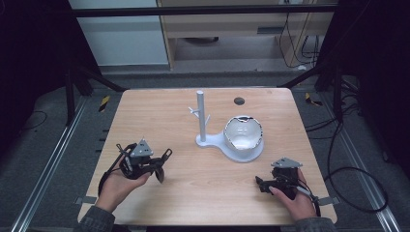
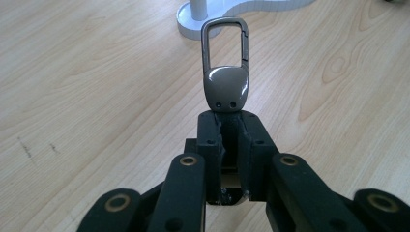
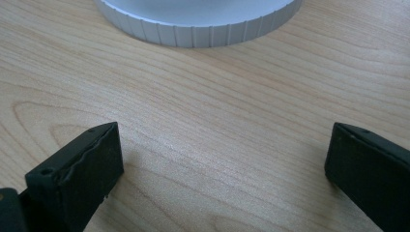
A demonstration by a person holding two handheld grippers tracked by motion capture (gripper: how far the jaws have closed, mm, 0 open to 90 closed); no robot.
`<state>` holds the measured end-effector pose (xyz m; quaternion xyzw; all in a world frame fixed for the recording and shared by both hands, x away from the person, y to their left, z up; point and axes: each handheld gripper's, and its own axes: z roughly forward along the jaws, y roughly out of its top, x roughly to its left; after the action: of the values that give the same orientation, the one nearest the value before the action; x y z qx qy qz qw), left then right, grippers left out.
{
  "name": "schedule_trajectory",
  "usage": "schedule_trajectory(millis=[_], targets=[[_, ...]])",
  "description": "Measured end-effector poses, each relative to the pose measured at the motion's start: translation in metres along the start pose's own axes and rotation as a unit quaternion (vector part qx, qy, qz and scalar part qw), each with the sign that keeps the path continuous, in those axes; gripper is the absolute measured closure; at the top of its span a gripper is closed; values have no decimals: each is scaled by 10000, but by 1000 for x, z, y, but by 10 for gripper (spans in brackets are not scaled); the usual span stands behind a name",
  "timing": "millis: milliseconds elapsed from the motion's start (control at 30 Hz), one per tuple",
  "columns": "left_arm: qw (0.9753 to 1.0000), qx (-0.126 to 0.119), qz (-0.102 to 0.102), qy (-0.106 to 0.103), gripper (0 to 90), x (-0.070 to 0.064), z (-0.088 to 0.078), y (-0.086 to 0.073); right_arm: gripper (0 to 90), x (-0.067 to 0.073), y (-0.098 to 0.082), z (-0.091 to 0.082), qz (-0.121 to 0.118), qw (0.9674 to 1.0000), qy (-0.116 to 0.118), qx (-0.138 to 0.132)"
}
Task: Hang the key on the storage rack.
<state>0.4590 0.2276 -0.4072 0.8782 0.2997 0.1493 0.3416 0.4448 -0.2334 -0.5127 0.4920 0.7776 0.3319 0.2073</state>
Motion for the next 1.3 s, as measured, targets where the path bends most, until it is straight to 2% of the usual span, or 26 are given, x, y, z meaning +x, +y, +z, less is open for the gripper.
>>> schedule_trajectory(millis=[100,367,400,467,600,833,1100,1300], targets=[[9999,-111,-15,99,807,-1,-2,0,3,0,0,0,-2,10000,-3,-1],[9985,-488,-154,206,807,-6,-6,-3,4,0,0,0,-4,10000,0,-2],[9976,-607,-226,255,807,-6,-7,-4,3,0,0,0,-7,10000,-8,-4],[9970,-667,-264,281,807,-6,-8,-3,3,0,0,0,0,10000,-3,-1],[9938,-957,-444,353,808,-3,-12,-2,3,0,0,0,-1,10000,-2,-4],[9899,-1243,-560,383,807,0,-16,1,3,0,0,1,-8,10000,-40,-12],[9880,-1389,-509,435,808,-1,-16,7,4,-1,0,1,-3,10000,-58,-9],[9845,-1594,-497,544,808,-2,-16,22,3,-1,0,1,0,10000,-54,-10]])
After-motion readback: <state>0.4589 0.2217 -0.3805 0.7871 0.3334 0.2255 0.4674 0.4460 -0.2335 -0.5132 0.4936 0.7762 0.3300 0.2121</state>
